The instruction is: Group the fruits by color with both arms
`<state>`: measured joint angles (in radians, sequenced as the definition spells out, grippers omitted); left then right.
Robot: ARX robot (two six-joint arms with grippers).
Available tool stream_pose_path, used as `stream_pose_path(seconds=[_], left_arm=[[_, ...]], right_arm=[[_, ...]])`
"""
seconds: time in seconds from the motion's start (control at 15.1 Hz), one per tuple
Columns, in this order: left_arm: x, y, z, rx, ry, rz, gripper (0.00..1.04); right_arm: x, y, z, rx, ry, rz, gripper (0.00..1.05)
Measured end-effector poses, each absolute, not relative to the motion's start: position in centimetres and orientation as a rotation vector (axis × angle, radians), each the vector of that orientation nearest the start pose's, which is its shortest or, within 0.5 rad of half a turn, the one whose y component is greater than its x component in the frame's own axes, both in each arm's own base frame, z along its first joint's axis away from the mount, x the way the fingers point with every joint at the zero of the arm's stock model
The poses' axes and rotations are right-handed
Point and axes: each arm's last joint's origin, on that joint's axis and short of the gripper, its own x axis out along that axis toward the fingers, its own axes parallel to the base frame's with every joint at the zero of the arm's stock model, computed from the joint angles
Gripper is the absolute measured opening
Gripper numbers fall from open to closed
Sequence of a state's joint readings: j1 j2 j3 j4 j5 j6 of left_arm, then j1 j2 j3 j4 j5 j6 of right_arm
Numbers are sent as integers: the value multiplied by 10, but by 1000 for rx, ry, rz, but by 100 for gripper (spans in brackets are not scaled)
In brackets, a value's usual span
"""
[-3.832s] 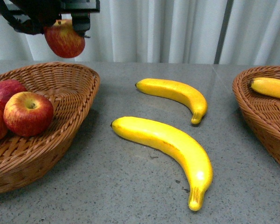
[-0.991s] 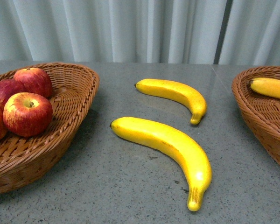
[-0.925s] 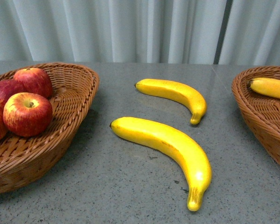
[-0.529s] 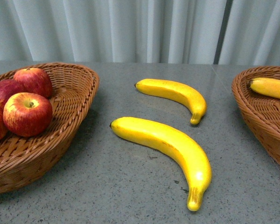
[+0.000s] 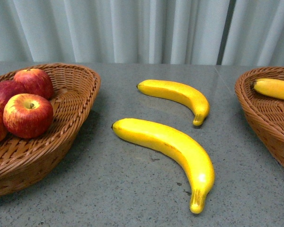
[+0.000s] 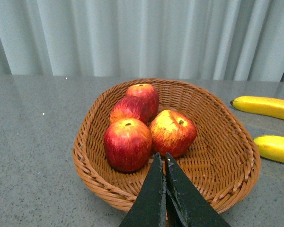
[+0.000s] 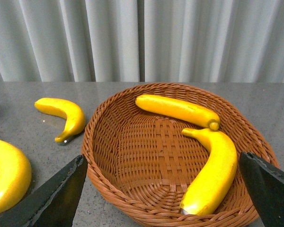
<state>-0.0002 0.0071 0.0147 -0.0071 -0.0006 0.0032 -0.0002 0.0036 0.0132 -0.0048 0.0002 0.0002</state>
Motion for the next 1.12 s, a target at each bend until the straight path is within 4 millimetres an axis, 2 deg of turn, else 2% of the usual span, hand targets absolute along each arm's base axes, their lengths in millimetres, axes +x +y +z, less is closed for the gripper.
stream_pose_path(seconds=[0.07,0.13,0.33,0.4,0.53,0.59,0.73,0.79,0.86,0.92,0.99,1.06,1.12], left_arm=[[97,0,168,3,-8,0,2],[97,0,168,2,-3,0,9],[97,0,168,1,-4,0,36],[97,0,168,1,-4,0,49],[97,0,168,1,-4,0,65],[97,0,168,1,-4,0,69],[97,0,168,1,-4,0,92],[97,0,168,2,-4,0,100],[97,0,168,1,-4,0,97],[97,0,168,2,-5,-2,98],[97,0,168,1,-4,3,98],[97,0,168,1,-4,0,98],[97,0,168,1,-4,0,98]], right_arm=[[97,0,167,0,-5,0,98],[97,0,167,0,-6,0,98],[97,0,167,0,-5,0,98],[97,0,167,0,-5,0,98],[97,0,167,0,-5,0,98],[97,0,167,0,-5,0,98],[97,0,167,0,-5,0,98],[97,0,167,0,-6,0,98],[97,0,166,14,23,35,98],[104,-5,169,98,104,180,98],[116,-4,183,144,106,290,98],[132,9,207,138,52,487,98],[153,23,236,114,-29,572,98]])
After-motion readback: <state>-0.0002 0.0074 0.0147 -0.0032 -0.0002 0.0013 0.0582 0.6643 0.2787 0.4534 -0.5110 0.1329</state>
